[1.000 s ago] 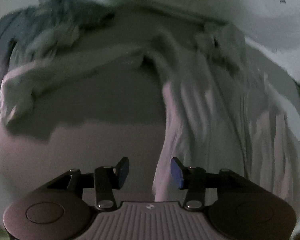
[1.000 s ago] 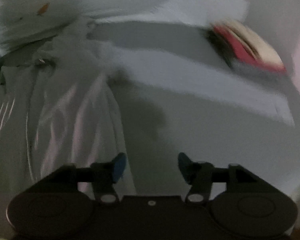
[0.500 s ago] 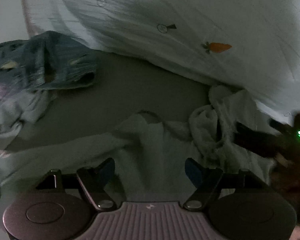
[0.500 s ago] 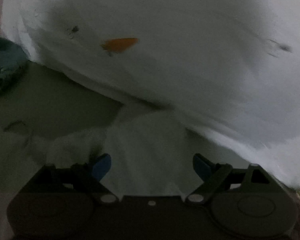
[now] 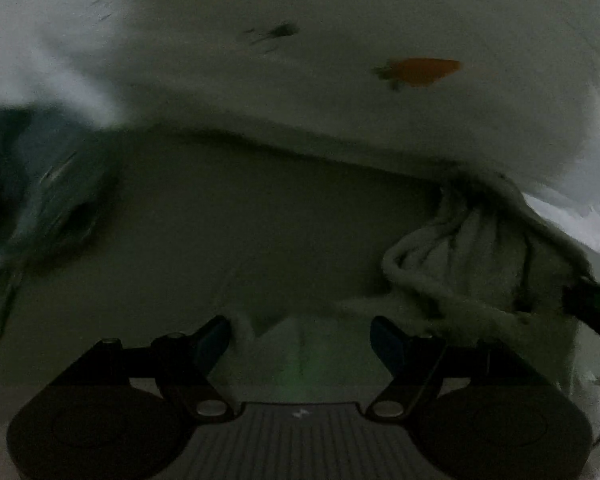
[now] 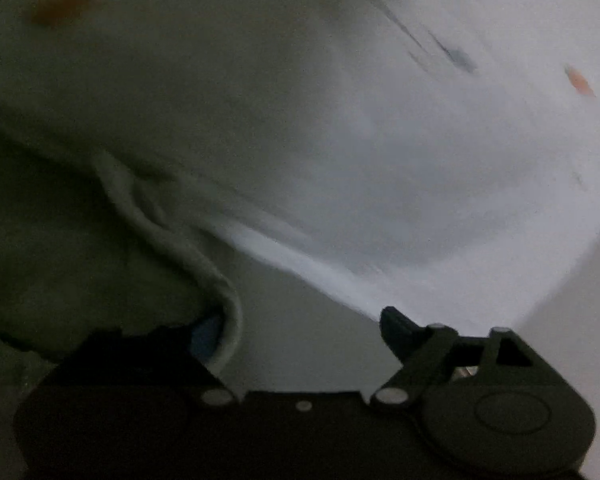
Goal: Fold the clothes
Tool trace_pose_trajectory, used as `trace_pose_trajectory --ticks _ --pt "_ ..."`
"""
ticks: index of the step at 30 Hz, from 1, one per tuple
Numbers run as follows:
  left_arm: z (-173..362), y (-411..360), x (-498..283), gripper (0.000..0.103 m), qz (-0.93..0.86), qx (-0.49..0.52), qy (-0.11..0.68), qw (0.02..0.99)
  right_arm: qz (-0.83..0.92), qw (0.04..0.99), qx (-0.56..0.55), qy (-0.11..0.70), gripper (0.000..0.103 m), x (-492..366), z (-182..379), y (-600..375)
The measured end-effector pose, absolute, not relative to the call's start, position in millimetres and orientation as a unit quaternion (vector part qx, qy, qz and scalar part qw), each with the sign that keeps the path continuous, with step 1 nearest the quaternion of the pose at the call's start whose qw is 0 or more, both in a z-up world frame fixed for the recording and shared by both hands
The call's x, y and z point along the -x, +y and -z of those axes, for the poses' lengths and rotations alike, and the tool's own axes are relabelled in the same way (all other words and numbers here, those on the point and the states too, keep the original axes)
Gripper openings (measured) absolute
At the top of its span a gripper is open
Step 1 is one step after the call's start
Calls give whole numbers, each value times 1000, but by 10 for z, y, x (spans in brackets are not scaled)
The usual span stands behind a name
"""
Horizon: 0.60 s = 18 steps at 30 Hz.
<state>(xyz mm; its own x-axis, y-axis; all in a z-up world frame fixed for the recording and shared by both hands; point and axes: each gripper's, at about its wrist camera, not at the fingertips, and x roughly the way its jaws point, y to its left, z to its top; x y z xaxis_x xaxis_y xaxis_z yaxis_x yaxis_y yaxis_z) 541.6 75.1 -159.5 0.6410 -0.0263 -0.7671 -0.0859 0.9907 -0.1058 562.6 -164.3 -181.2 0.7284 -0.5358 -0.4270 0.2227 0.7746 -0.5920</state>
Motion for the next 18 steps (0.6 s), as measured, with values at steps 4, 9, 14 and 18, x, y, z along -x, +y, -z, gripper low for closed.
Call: trace_pose_trajectory --ticks 4,9,14,18 --pt "1564 449 -5767 82 32 46 399 915 237 877 196 370 87 -5632 1960 -2172" --pt "1682 32 -6247 87 38 -41 376 925 185 900 166 358 87 -5546 1912 -2234" --pt "2013 -119 -6587 87 38 -90 412 906 119 928 164 313 89 -5718 1827 -2138" --pt "2134 -217 -6683 88 -4 -119 392 912 118 911 223 326 86 -6050 2075 -2090"
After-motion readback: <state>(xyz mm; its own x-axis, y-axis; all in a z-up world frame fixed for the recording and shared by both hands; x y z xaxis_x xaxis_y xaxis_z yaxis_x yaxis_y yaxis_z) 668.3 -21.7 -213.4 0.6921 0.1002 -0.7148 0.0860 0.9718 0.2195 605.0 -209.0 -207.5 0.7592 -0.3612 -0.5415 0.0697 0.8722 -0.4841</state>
